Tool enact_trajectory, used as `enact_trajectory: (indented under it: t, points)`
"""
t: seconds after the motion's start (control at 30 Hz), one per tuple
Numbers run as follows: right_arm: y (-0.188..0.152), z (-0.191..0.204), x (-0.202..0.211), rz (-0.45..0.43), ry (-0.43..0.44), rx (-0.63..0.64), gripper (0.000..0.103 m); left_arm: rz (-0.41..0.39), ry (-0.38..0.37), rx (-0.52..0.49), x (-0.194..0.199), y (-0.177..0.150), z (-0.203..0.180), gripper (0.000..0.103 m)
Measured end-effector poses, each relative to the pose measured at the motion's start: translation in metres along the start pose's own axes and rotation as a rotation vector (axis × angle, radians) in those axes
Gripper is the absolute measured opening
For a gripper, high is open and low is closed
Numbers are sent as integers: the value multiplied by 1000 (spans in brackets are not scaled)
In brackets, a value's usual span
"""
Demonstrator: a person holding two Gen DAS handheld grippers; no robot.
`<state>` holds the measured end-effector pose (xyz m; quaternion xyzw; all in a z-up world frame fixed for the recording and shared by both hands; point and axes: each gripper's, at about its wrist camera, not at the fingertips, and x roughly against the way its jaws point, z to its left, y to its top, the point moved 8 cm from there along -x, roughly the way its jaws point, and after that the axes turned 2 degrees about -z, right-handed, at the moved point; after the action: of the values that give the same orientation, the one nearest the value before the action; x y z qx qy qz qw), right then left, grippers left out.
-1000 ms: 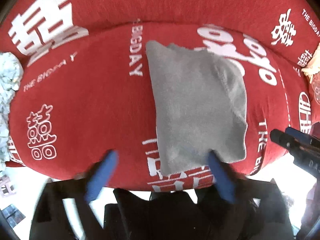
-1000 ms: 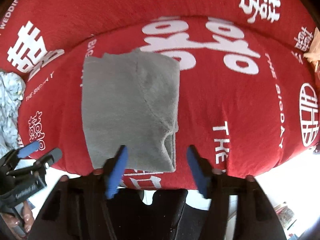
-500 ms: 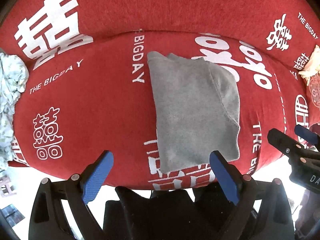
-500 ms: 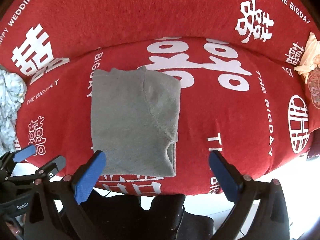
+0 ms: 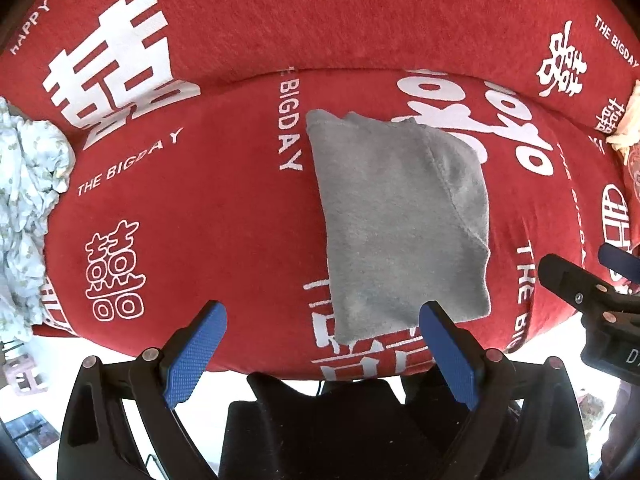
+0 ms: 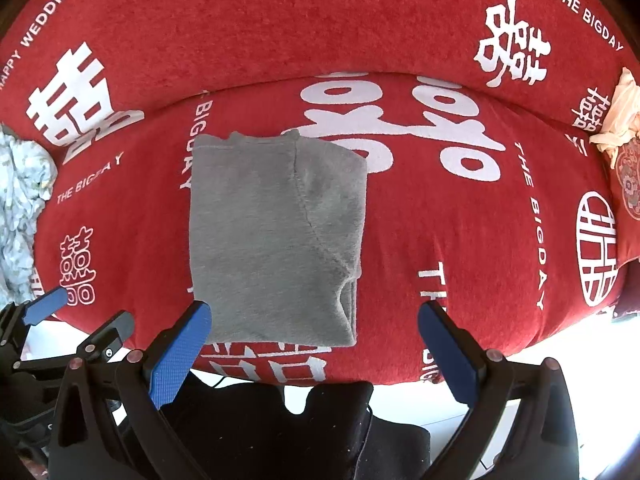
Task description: Fold small clothes
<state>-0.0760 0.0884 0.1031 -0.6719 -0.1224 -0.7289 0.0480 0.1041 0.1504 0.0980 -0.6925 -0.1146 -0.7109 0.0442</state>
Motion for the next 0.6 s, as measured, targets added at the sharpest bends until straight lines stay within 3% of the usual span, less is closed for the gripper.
enact_trajectory:
  t: [0.47, 0.6]
  points:
    - [1, 2, 1, 14, 6, -8, 103, -15, 31, 31, 4, 4, 10, 97]
    - [0, 1, -1, 22, 5, -11, 103, 16, 70, 24, 0, 2, 12, 97]
